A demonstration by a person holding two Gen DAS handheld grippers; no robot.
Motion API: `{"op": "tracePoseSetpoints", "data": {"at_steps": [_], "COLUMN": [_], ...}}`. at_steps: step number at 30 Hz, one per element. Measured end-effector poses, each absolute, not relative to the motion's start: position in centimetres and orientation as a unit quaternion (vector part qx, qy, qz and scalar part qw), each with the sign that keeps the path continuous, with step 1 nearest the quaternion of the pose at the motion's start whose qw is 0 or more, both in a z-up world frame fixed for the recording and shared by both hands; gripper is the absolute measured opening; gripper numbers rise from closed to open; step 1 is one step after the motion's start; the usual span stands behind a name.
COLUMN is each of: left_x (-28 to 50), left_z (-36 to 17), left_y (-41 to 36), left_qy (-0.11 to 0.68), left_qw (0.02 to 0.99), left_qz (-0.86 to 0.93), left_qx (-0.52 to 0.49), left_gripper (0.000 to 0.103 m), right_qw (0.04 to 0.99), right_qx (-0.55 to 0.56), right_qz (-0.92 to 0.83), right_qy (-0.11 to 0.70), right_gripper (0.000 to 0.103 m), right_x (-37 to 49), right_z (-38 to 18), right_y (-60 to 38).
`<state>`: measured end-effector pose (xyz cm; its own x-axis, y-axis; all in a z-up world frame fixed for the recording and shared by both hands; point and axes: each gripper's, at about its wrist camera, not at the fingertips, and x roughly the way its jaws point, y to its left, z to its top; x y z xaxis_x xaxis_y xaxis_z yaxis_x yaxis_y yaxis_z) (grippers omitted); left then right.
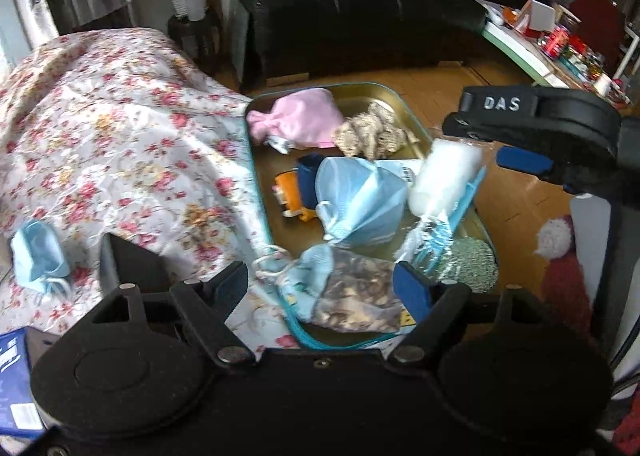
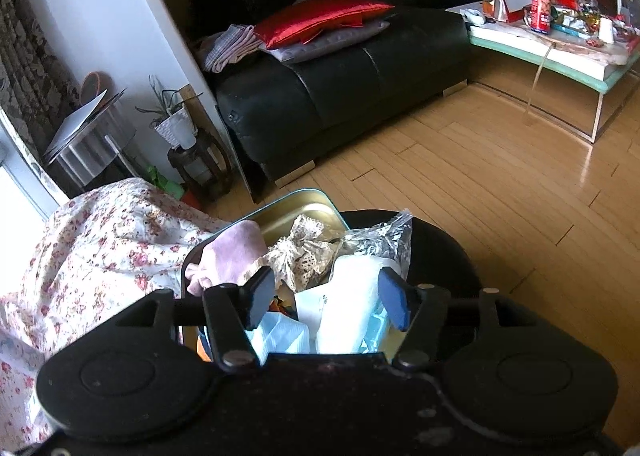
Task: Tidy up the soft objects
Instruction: 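Move both tools back over the bedspread toward the blue mask and tissue pack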
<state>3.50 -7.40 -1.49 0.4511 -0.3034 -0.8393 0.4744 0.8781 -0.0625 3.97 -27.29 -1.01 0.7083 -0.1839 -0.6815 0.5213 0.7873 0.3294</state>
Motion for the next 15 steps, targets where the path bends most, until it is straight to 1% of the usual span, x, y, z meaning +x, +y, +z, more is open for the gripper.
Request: {"op": "tracePoseSetpoints", "data": {"at_steps": [2, 4, 8, 10, 11, 13, 15], "left_x": [3.4, 3.2, 2.7, 2.3, 2.1, 1.8, 1.3], "left_z": [-1.3, -1.1, -0.8, -0.7, -0.6, -0.5, -0.3], "left_y": [-6.8, -6.1, -4.7, -3.9, -3.5, -2.6, -1.7], "left_qy": [0.469, 0.469, 0.469, 0.469, 0.469, 0.47, 0.47], "left_qw": [0.851, 0.853, 0.857, 0.859, 0.86, 0.861, 0.863], "left_qz": [-0.22, -0.212, -0.197, -0.189, -0.186, -0.177, -0.17], "left_qx": [0.089, 0.087, 0.083, 0.08, 0.079, 0.077, 0.075], "left_gripper": [0.075, 0.075, 0.076, 0.076, 0.076, 0.076, 0.076], "right_qw": [0.89, 0.894, 0.905, 0.91, 0.913, 0.918, 0.922], "right_qx": [0.252, 0.245, 0.227, 0.218, 0.212, 0.195, 0.177], "right_qz": [-0.196, -0.19, -0.172, -0.161, -0.159, -0.156, -0.151], "right_qy": [0.326, 0.324, 0.316, 0.312, 0.311, 0.309, 0.308], "right_gripper": [0.061, 0.069, 0.077, 0.084, 0.086, 0.093, 0.095], "right_x": [3.9, 3.8, 3.4, 3.3, 3.2, 3.0, 2.8], "right_z": [-0.9, -0.7, -0.2, 0.0, 0.1, 0.3, 0.5], "right_y": [-27.1, -26.8, -25.8, -25.3, -24.9, -24.2, -23.3]}}
